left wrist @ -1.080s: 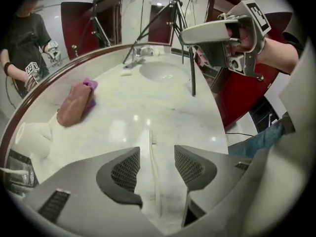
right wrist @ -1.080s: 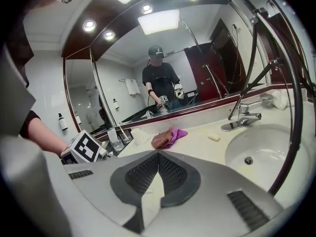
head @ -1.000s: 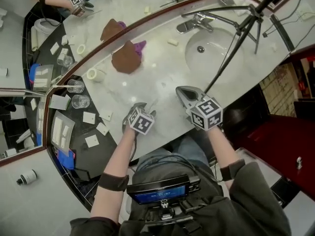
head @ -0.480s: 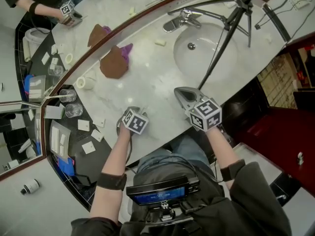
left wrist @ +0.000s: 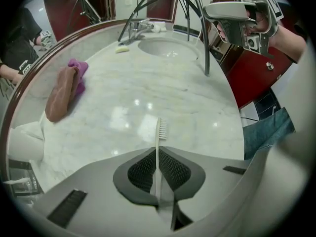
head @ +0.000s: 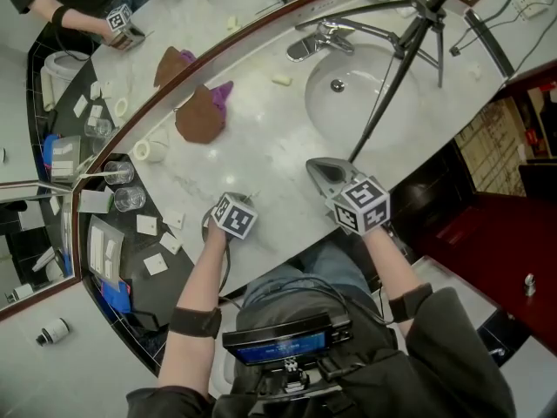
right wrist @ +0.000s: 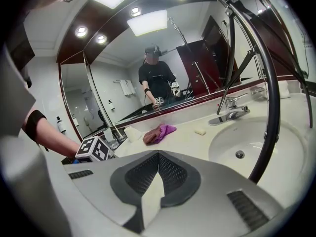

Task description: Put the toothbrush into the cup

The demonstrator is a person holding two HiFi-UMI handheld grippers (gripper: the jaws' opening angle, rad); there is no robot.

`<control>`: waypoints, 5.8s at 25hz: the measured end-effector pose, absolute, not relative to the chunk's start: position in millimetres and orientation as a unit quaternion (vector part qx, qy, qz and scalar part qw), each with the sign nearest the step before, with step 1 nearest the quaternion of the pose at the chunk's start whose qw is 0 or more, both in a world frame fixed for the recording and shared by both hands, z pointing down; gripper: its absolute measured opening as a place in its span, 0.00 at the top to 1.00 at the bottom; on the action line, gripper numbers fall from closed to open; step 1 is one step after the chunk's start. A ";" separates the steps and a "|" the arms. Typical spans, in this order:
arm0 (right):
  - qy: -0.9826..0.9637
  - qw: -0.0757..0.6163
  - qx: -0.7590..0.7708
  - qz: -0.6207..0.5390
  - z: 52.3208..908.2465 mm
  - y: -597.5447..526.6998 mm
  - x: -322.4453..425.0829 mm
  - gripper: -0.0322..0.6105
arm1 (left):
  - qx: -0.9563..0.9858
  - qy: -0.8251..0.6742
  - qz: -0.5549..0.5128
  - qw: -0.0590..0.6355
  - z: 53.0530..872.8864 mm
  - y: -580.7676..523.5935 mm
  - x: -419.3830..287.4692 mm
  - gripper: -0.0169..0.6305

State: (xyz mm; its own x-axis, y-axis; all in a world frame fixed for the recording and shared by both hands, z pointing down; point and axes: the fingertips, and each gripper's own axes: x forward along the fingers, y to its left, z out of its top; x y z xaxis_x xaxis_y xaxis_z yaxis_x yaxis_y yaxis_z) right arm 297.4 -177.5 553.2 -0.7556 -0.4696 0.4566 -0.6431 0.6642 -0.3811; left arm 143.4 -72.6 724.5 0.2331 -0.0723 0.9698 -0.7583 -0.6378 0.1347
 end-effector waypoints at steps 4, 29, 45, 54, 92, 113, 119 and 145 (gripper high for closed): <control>-0.898 0.164 0.309 0.267 556.7 -176.8 296.9 0.93 | 0.722 -0.306 0.534 0.317 716.4 -74.1 142.0 0.95; -0.934 0.173 0.231 0.210 503.3 -140.6 168.6 0.93 | 0.757 -0.603 0.153 0.200 486.6 -80.8 7.8 0.95; -0.961 0.198 0.099 0.166 476.4 -71.5 26.8 0.93 | 0.665 -0.732 -0.014 0.152 416.5 -56.3 -157.9 0.95; -0.964 0.216 -0.014 0.152 478.3 -12.7 -74.0 0.93 | 0.626 -0.762 -0.074 0.148 408.5 -66.7 -253.9 0.95; -0.946 0.247 -0.064 0.200 573.8 38.7 -178.2 0.93 | 0.590 -0.766 -0.136 0.216 548.7 -99.4 -341.3 0.94; -0.949 0.244 -0.044 0.197 568.3 33.4 -158.4 0.93 | 0.571 -0.777 -0.057 0.258 585.5 -88.9 -324.9 0.78; -0.950 0.239 -0.034 0.198 550.1 28.4 -149.6 0.93 | 0.563 -0.781 -0.049 0.265 573.4 -75.3 -317.7 0.77; -0.964 0.206 0.053 0.160 480.5 -37.4 -88.1 0.93 | 0.579 -0.781 0.024 0.233 484.5 36.8 -263.5 0.97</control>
State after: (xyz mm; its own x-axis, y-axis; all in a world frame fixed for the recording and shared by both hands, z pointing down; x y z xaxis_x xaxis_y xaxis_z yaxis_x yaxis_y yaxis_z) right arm -88.1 -37.4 480.5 -0.9092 -0.0364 0.4149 -0.1685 0.9431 -0.2865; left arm -263.5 36.8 484.5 -0.2209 -0.8931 0.3919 -0.9157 0.3283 0.2320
